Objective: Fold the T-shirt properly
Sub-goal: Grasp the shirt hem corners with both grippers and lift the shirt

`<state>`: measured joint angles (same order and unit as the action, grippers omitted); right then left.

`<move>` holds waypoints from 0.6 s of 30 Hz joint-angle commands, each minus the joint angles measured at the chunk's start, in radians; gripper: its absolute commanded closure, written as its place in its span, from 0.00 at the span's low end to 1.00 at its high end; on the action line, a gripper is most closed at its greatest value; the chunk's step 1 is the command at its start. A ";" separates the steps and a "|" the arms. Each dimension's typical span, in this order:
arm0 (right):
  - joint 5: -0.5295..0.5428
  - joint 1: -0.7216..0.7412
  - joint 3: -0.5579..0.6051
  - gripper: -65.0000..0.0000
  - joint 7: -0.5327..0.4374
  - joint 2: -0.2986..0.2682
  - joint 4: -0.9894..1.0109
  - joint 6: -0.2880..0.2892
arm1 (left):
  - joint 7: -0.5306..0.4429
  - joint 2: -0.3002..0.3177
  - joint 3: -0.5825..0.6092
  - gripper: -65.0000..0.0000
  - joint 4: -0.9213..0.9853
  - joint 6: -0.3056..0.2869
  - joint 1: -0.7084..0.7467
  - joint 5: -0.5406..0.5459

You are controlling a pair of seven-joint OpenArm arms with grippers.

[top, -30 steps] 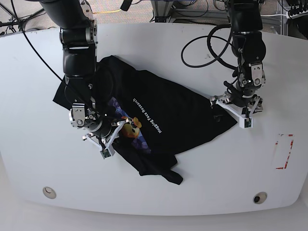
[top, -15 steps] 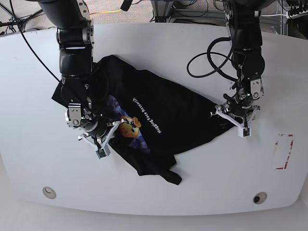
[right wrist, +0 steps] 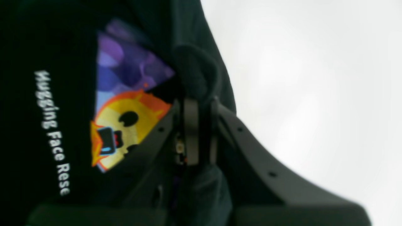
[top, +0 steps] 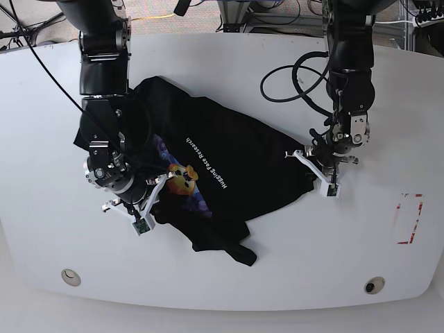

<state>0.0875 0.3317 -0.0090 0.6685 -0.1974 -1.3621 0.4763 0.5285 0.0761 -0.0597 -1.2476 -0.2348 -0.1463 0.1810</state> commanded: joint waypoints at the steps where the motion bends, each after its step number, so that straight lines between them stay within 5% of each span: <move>1: 0.019 0.036 -0.007 1.00 -0.008 -0.037 -0.060 0.000 | -0.021 0.009 -0.002 1.00 -0.068 -0.001 -0.022 0.008; 7: 0.011 0.088 -0.006 1.00 0.015 -0.046 -0.110 0.000 | -0.015 0.049 -0.047 1.00 -0.154 -0.007 -0.020 0.008; 18: 0.014 0.283 -0.004 1.00 0.060 -0.106 -0.104 0.002 | 0.200 0.058 -0.219 1.00 -0.364 -0.099 -0.115 0.012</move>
<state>0.1062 0.5388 -0.0086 0.7494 -0.2955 -1.4494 0.4835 0.7277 0.1242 -0.2604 -1.5646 -0.3214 -0.2165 0.1818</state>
